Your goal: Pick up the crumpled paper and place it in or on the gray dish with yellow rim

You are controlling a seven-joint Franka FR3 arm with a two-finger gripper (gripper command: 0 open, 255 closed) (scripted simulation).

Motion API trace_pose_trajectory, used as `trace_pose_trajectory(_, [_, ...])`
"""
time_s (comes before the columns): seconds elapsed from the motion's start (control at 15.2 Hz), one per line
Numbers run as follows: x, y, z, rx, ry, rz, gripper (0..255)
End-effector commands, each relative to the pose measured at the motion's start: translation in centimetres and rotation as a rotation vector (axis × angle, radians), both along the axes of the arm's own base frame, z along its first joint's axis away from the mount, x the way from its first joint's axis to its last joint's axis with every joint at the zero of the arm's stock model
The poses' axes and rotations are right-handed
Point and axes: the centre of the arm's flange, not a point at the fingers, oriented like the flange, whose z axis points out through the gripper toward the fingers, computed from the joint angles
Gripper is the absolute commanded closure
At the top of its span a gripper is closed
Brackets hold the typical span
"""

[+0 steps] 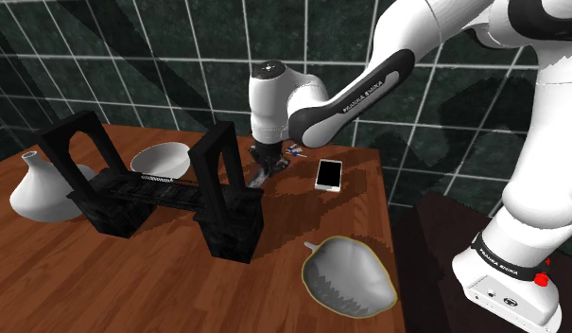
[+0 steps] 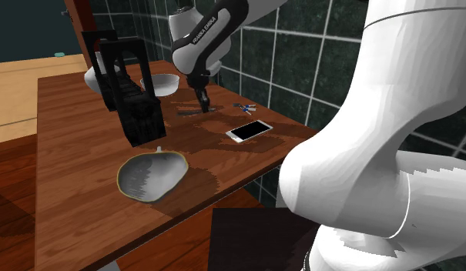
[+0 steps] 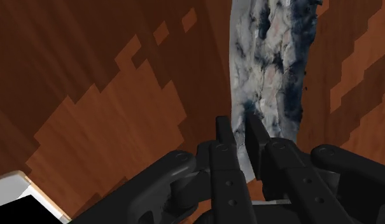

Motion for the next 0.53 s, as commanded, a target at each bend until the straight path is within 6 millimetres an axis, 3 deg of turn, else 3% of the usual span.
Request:
trace_pose_trajectory(0.0, [-0.1, 0.0, 0.9, 0.000, 0.003, 0.000, 255])
trace_pose_trajectory(0.46, [-0.1, 0.0, 4.6, 0.000, 0.003, 0.000, 255])
